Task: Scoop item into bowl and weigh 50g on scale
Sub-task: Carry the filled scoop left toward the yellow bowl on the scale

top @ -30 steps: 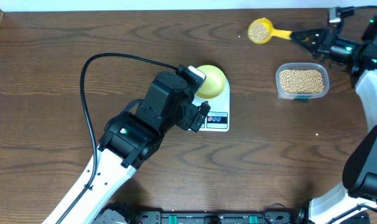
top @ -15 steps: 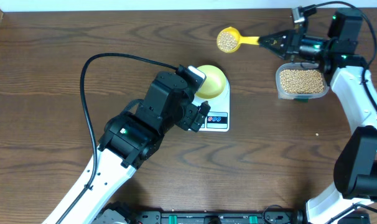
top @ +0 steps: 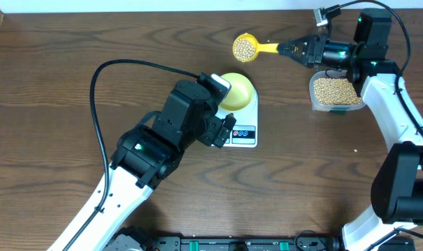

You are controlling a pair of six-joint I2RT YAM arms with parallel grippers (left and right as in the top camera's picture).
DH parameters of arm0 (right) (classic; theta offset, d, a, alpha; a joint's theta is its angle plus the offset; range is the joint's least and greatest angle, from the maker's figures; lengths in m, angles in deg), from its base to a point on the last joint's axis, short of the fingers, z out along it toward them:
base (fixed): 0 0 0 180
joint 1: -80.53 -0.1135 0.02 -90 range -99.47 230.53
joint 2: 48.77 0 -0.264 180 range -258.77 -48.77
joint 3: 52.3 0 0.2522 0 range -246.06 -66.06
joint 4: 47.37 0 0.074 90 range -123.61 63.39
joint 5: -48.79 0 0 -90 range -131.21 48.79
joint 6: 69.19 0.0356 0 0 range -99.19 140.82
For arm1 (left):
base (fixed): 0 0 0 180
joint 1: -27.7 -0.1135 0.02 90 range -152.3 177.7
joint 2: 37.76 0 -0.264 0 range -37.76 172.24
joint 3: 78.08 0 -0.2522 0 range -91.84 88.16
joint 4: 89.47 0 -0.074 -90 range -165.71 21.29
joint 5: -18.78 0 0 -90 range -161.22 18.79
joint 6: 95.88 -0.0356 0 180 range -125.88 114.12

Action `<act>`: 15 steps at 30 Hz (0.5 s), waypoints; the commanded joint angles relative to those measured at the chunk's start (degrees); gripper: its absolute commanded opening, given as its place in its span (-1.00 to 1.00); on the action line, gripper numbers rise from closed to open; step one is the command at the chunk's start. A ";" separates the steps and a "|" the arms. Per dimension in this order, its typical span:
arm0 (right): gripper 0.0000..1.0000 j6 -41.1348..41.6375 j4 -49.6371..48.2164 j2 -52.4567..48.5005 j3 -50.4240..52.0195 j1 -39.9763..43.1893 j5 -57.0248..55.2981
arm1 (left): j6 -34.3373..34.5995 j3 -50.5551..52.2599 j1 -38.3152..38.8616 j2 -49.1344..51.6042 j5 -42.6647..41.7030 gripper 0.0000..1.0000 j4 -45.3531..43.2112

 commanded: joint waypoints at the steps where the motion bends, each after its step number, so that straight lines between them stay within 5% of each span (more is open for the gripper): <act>1: -0.97 -4.90 -0.09 0.09 0.04 -1.42 0.15 | -0.15 0.59 0.22 -0.09 0.74 0.95 0.15; 15: -0.97 -11.43 3.54 0.09 0.04 -2.97 -2.93 | -0.15 0.59 0.22 -0.09 0.74 0.95 0.15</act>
